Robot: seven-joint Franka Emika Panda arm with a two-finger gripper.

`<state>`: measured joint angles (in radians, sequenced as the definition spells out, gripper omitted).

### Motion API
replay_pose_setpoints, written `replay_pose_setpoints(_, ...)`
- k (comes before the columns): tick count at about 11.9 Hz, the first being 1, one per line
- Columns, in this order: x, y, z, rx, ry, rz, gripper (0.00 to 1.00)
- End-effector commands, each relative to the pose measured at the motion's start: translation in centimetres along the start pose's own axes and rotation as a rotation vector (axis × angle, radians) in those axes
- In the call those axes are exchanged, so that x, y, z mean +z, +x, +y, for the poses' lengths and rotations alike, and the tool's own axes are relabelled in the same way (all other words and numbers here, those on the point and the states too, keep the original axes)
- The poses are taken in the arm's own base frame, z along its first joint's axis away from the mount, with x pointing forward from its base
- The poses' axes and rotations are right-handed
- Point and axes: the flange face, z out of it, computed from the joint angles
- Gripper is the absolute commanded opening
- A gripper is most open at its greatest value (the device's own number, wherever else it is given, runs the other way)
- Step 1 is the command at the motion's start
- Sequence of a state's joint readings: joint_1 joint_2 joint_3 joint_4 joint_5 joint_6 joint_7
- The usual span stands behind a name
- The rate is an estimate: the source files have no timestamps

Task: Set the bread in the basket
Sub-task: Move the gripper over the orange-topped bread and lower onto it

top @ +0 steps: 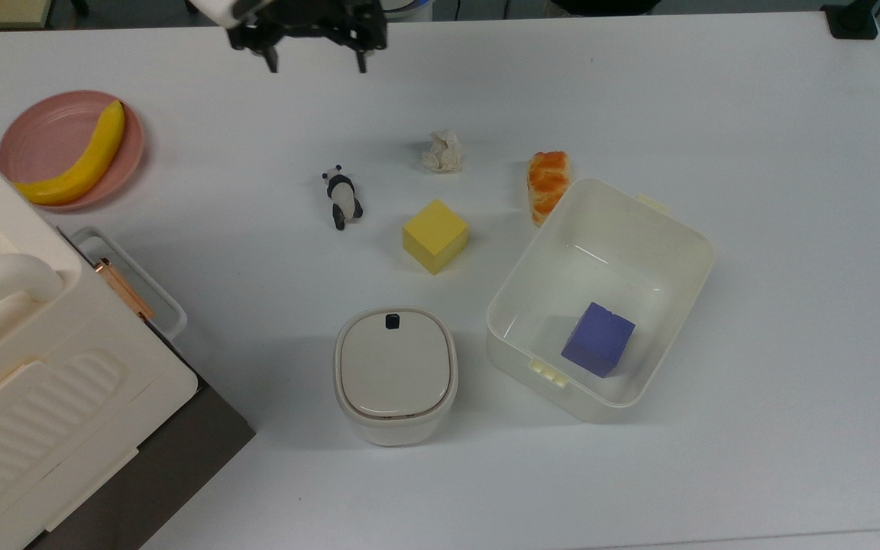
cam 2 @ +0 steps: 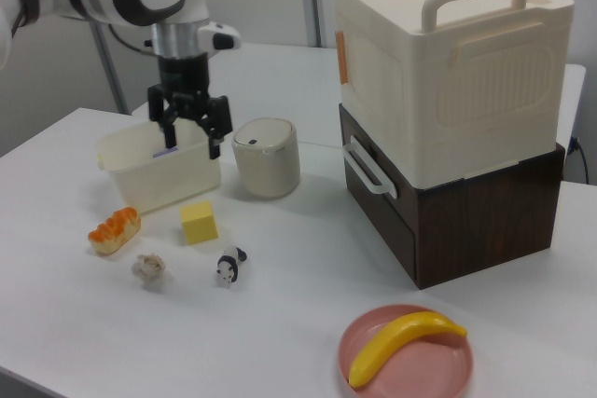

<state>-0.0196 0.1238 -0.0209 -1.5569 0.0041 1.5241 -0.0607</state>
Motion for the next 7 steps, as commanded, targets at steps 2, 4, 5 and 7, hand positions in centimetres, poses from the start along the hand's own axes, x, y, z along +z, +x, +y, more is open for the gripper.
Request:
replay_pose_setpoints(2,3.5,-0.8,-7.8,-0.062,-0.011,-0.073,1.00)
replay_pose_setpoints(4,4.8,-1.4,-12.4,-0.090,-0.016,-0.076,1.00)
replay_pose_setpoints(5,6.1,-1.2,-14.6,-0.061,-0.020,-0.039,1.00)
replay_pose_setpoints(7,9.6,-1.4,-18.1,-0.041,-0.026,0.000,1.00)
